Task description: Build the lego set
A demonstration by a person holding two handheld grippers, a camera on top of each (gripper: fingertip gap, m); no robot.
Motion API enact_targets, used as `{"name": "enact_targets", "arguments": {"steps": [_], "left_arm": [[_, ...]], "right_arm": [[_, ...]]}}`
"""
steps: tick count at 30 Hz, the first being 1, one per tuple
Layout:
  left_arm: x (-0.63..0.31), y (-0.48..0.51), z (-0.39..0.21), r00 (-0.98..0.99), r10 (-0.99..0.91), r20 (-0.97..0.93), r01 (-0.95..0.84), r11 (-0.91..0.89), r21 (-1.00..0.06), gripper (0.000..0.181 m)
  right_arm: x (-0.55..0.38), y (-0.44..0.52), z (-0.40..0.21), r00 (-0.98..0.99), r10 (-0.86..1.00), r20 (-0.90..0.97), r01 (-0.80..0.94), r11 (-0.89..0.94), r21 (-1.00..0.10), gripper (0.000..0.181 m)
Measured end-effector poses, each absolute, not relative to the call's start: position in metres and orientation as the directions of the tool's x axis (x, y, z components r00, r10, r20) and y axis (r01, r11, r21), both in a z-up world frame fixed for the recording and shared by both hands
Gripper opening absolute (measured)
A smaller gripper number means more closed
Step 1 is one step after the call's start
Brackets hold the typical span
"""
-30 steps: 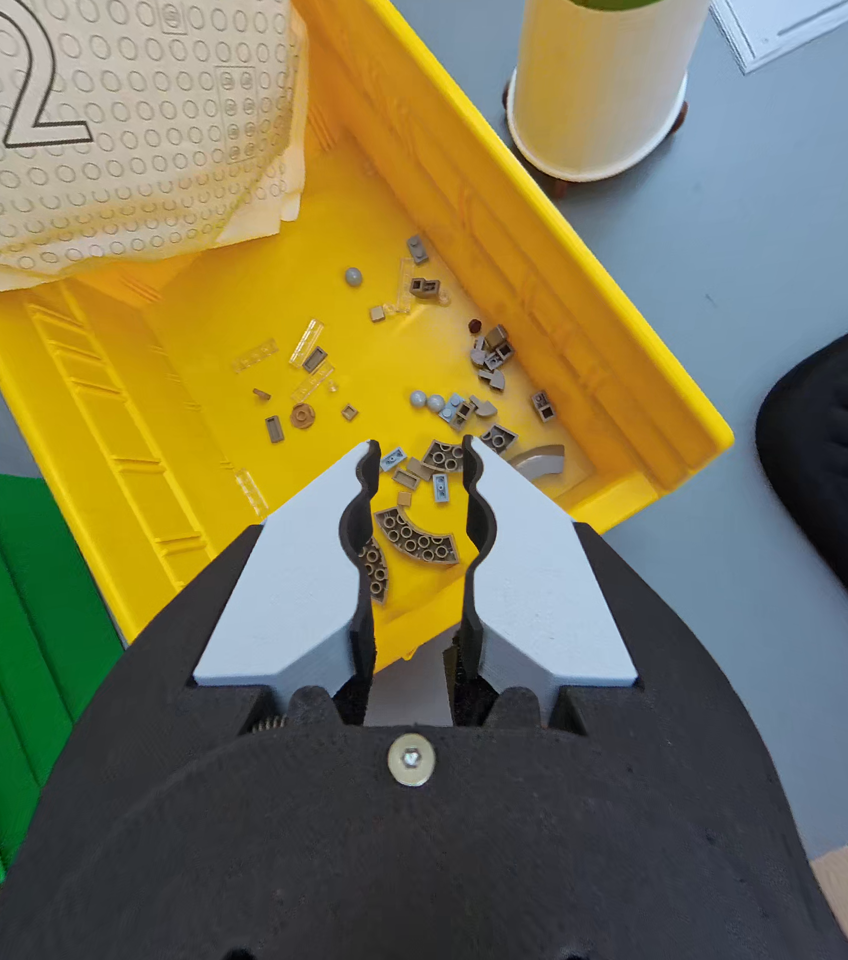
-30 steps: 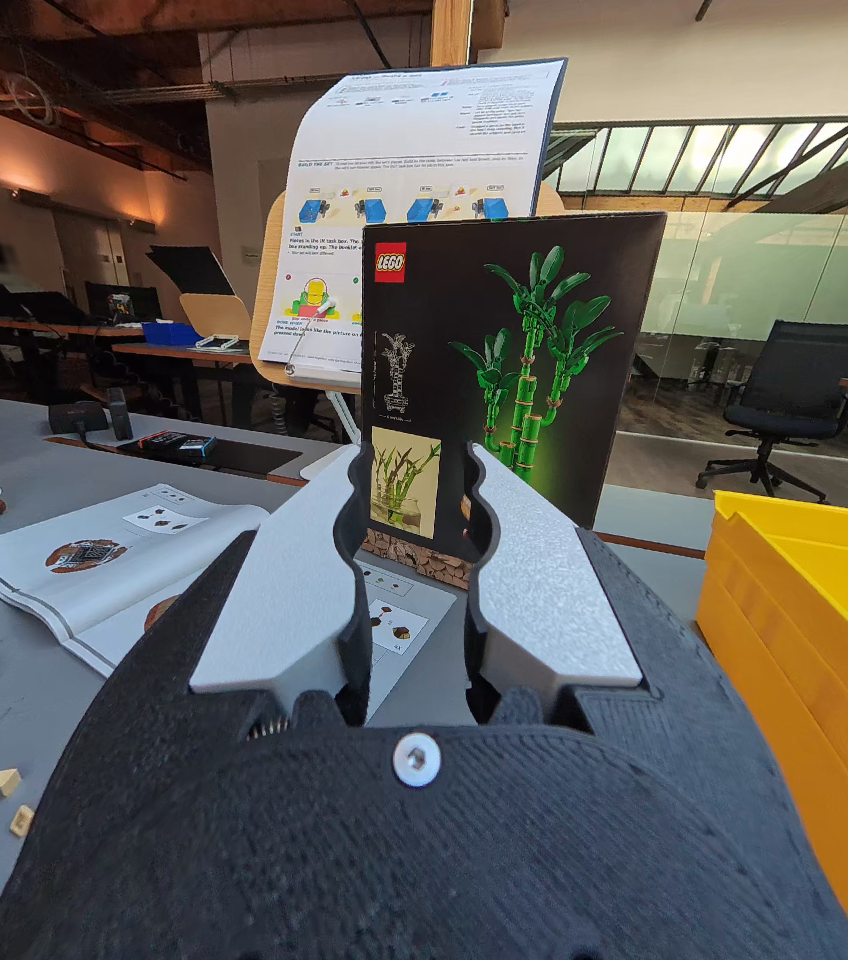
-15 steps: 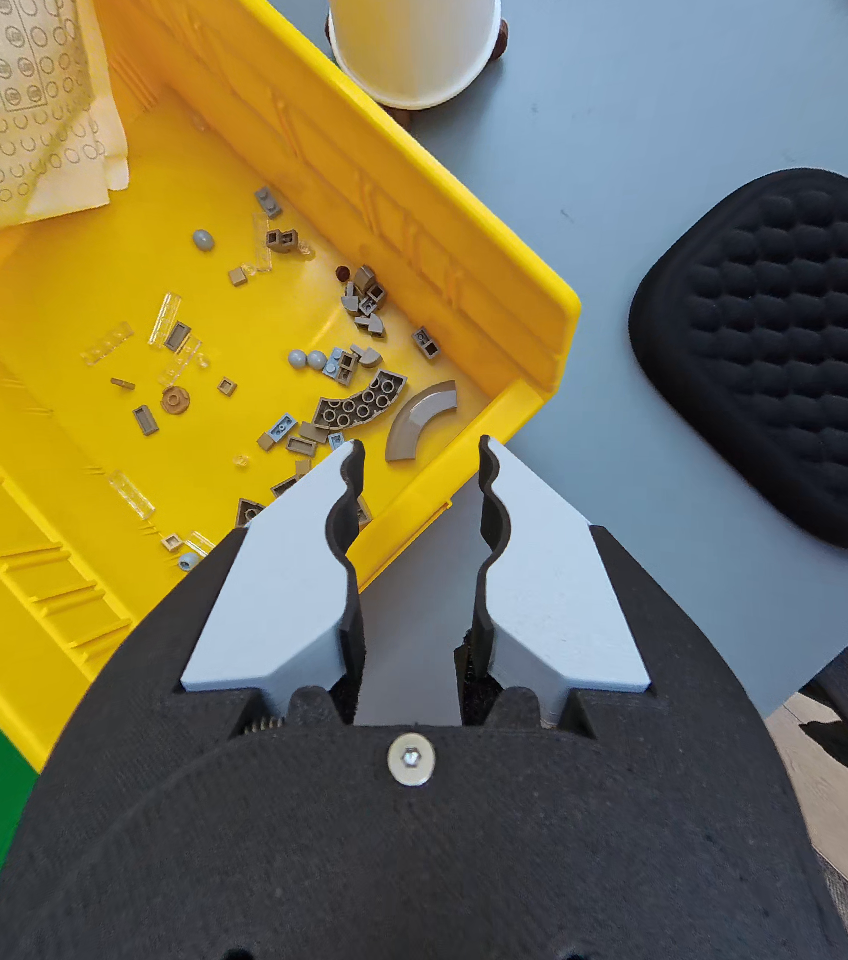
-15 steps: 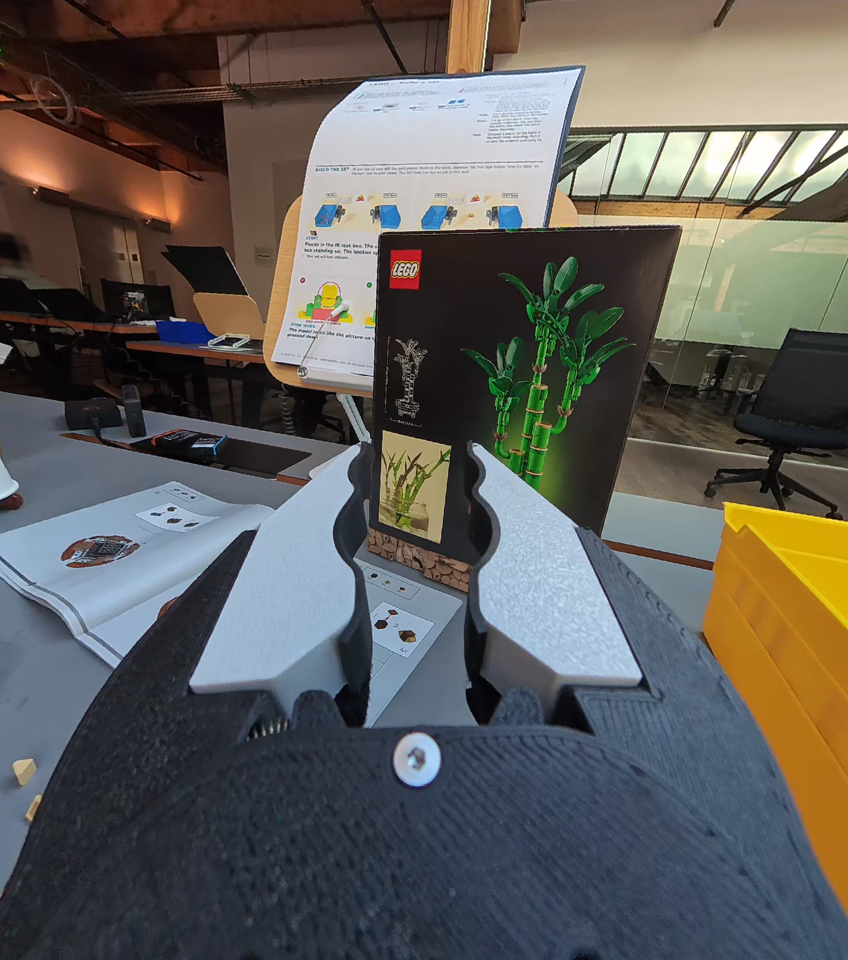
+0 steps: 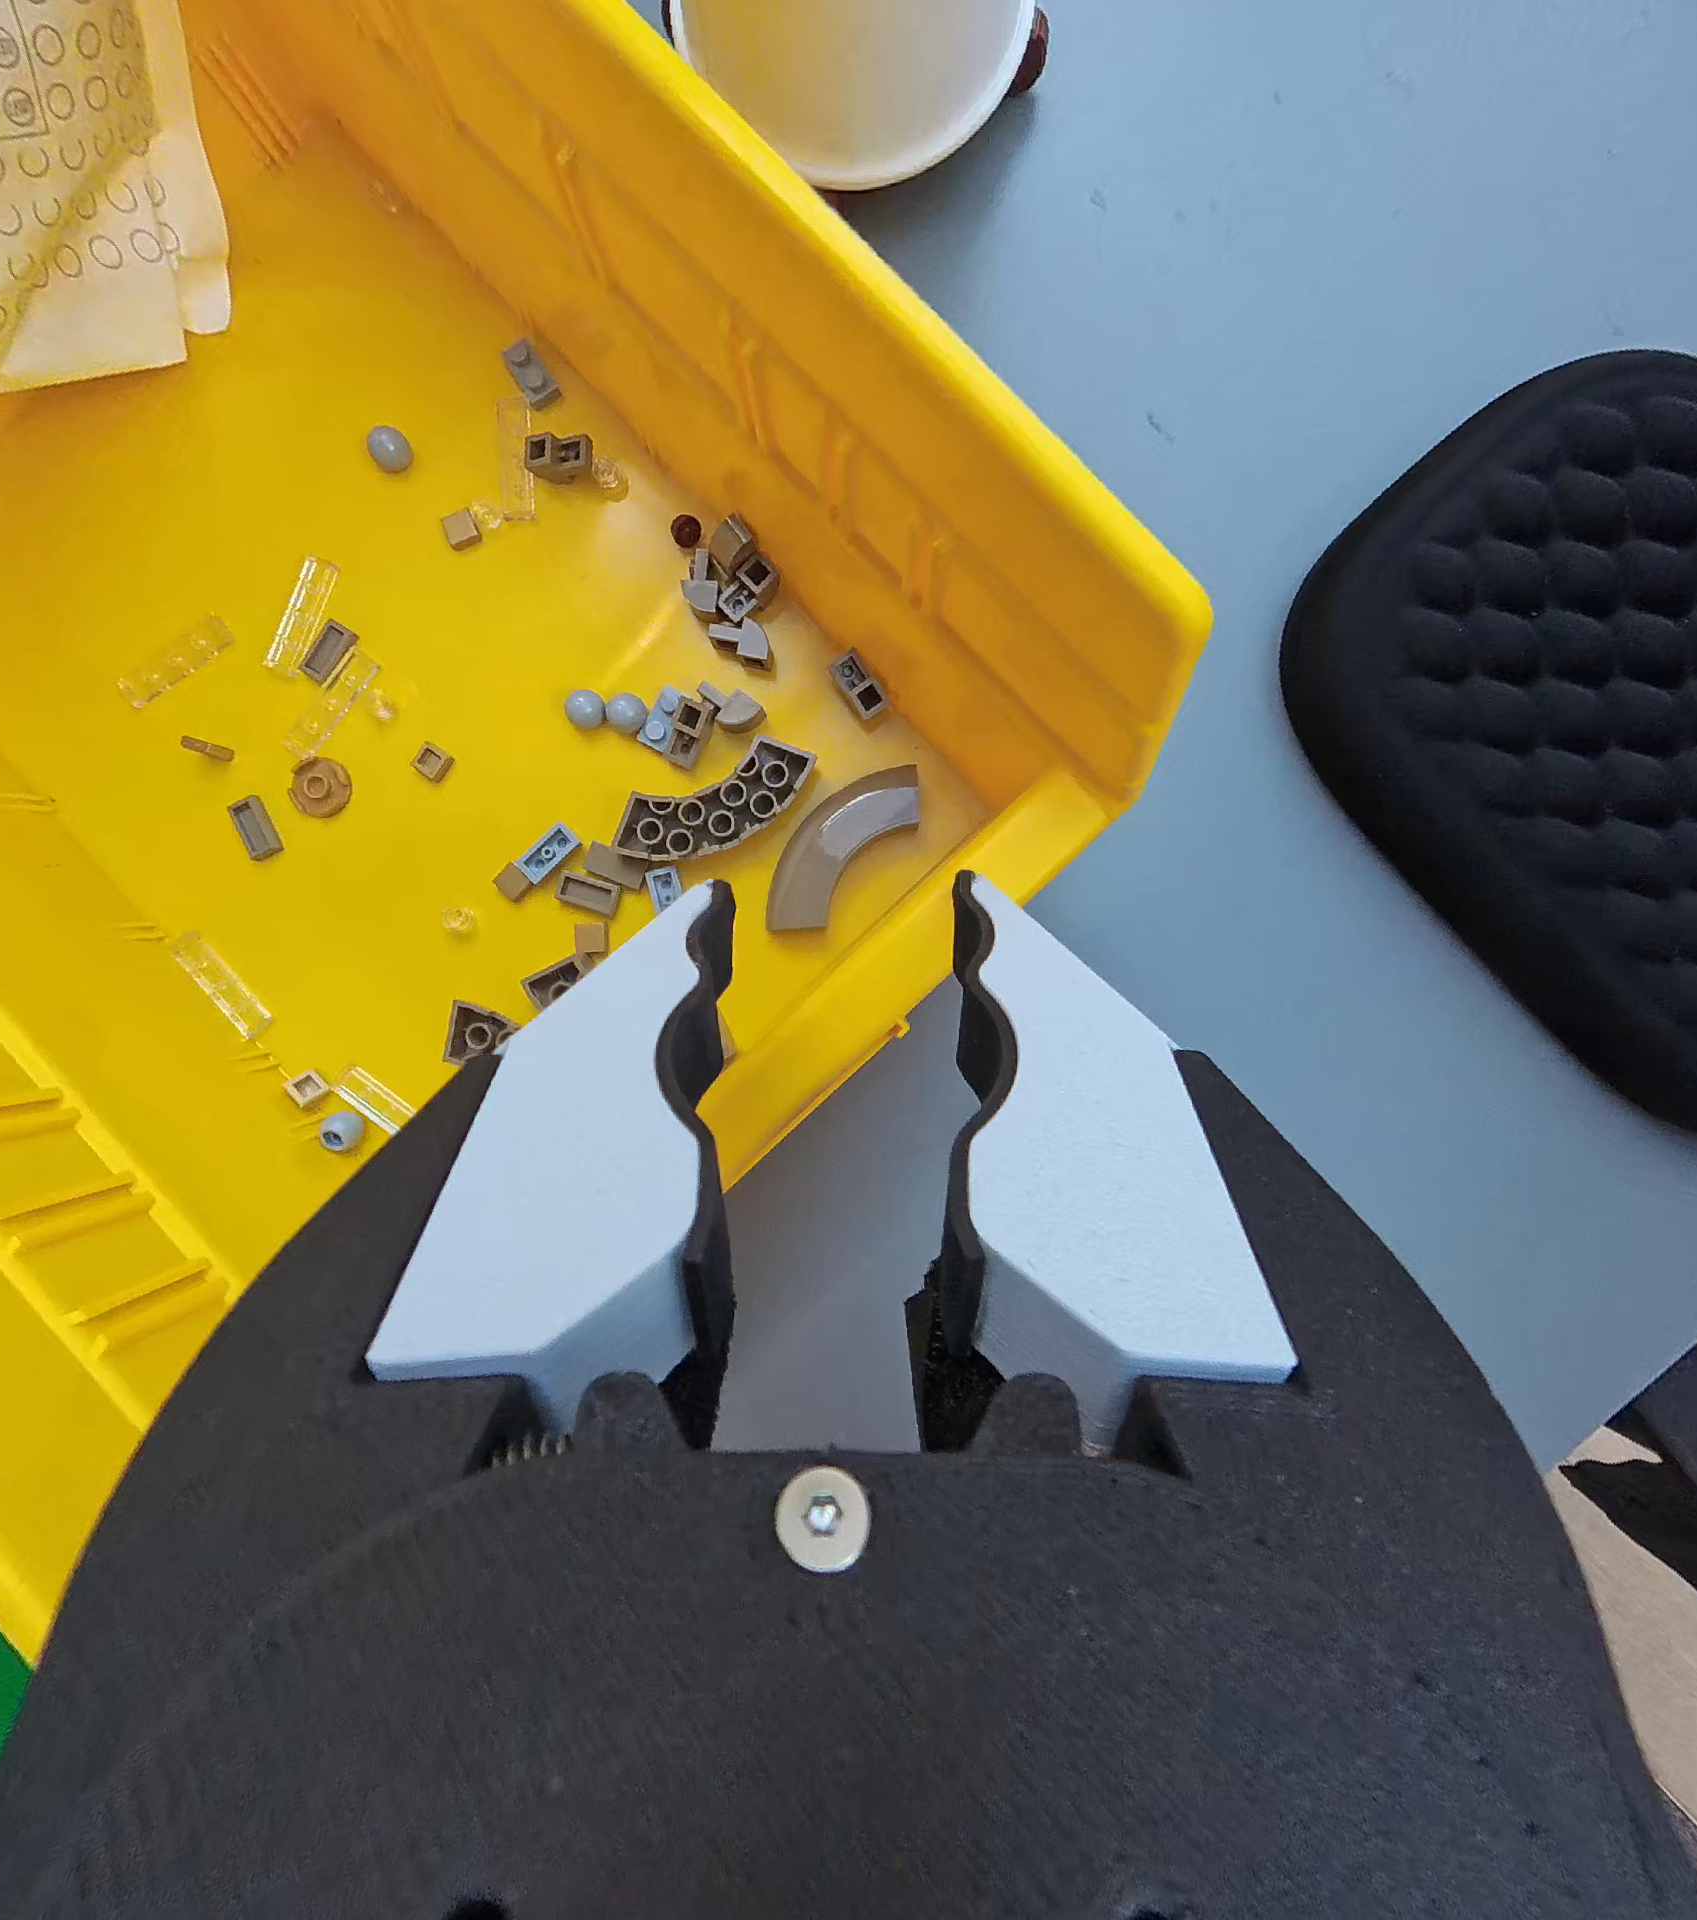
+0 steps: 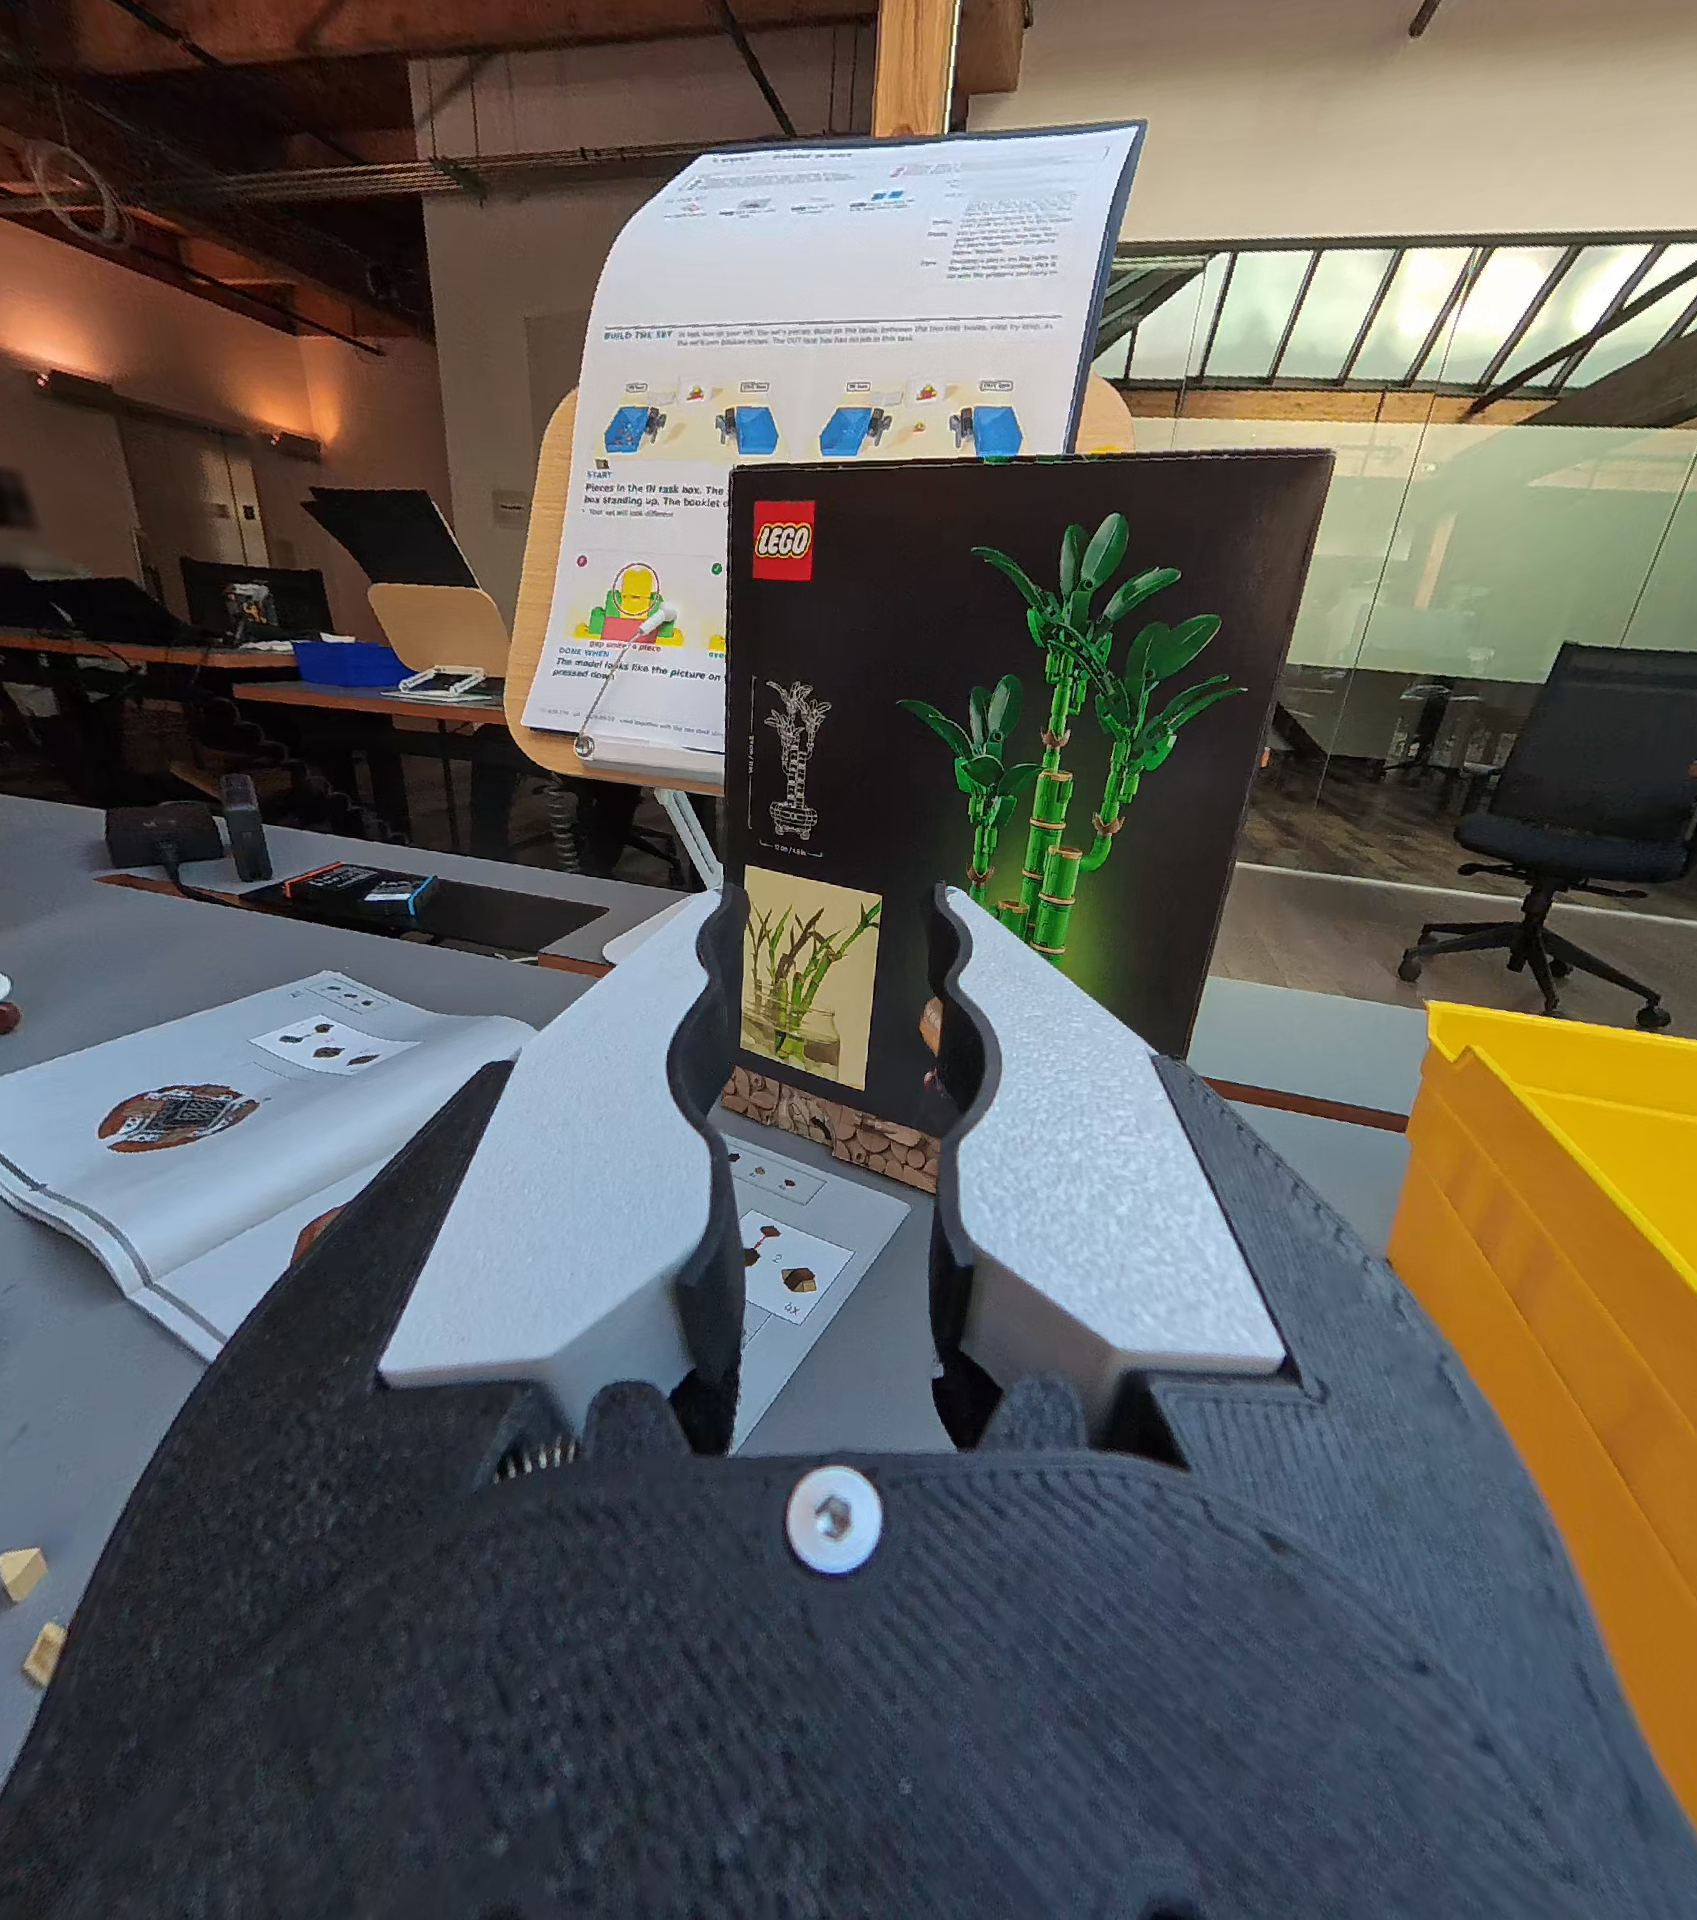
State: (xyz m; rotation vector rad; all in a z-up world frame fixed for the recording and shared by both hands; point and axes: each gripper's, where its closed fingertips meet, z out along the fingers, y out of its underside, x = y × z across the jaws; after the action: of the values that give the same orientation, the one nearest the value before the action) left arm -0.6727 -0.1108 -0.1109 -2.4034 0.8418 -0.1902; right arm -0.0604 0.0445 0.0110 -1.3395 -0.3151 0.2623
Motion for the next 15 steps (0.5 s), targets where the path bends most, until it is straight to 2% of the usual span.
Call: {"name": "enact_targets", "arguments": {"steps": [4, 8, 12, 15], "left_arm": [[-0.676, -0.114, -0.106, 0.796, -0.602, -0.055, -0.519, -0.633, -0.575, 0.041], [-0.678, -0.114, -0.100, 0.803, -0.593, -0.056, -0.508, -0.633, -0.584, 0.041], [-0.678, -0.118, -0.098, 0.807, -0.588, -0.061, -0.505, -0.633, -0.586, 0.041], [-0.679, -0.126, -0.099, 0.810, -0.582, -0.071, -0.510, -0.640, -0.574, 0.040]], "right_arm": [[-0.075, 0.045, 0.054, 0.910, 0.413, 0.027, -0.091, 0.263, -0.960, 0.035], [-0.097, 0.062, 0.090, 0.881, 0.466, 0.076, -0.096, 0.335, -0.937, 0.035], [-0.120, 0.080, 0.067, 0.831, 0.555, 0.040, -0.171, 0.322, -0.931, 0.035], [-0.115, 0.079, 0.036, 0.839, 0.541, -0.058, -0.270, 0.321, -0.908, 0.033]]}}
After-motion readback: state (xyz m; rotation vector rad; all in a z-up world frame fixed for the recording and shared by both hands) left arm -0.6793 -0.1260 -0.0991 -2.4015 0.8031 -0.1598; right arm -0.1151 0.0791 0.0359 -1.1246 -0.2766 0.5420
